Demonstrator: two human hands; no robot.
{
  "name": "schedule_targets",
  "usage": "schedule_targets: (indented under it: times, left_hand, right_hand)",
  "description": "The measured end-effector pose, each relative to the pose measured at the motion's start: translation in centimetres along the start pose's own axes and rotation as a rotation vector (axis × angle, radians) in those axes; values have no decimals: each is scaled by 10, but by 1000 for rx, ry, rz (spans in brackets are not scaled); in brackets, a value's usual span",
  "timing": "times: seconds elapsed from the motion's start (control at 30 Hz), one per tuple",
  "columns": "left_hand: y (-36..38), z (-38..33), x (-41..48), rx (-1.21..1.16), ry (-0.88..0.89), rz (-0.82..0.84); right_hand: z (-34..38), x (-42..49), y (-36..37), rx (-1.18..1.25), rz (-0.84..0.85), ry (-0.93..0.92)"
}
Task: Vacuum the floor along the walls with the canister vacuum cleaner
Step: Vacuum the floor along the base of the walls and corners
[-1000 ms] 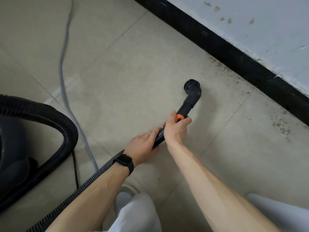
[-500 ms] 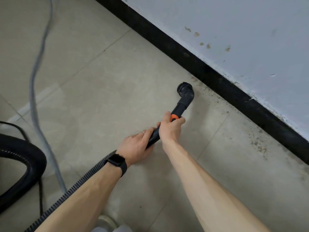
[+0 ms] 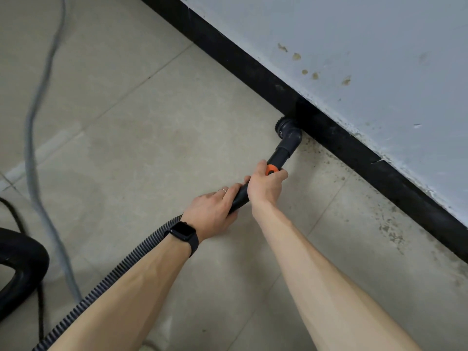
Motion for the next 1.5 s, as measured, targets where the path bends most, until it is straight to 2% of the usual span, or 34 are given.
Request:
schedule_targets:
  times: [0.17,0.5,0.63,0.83,0.93,1.07,1.33,1.5]
  left_hand:
    - [1,8,14,-1,-30,15]
    - [-6,33,15,-63,-241,61]
    - [-3,26,-3,-66,-242,97]
    - [-4,10,-63,-96,-75,121]
    - [-10,1,-91,-29,20,101]
    - [-13,-11,-121,44,65,62]
    - [-8,-29,-150,60,115,102]
    - [-7,-30,-142,11,60,121]
  right_hand:
    - [16,12,11,-26,-12,-27]
    - [32,12,48,-141,40,-57]
    - [14,-2,33,-36,94,-10]
    - [-34,-45,3,244,157,119]
    - [-58,-64,-4,339,164,193]
    - [-80,-86,-11,283,90,172]
    - [-115,-106,-30,173,-6,129]
    - [-111,-96,-33,144,-37,101]
Point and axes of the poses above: each hand's wrist, its own x-axis towards the middle knuckle, its own y-axis out of the palm, z = x × y, the point moved 6 cm from there along x, towards the middle knuckle, and after that the axes turned 7 degrees about y, right-handed, at the moved point
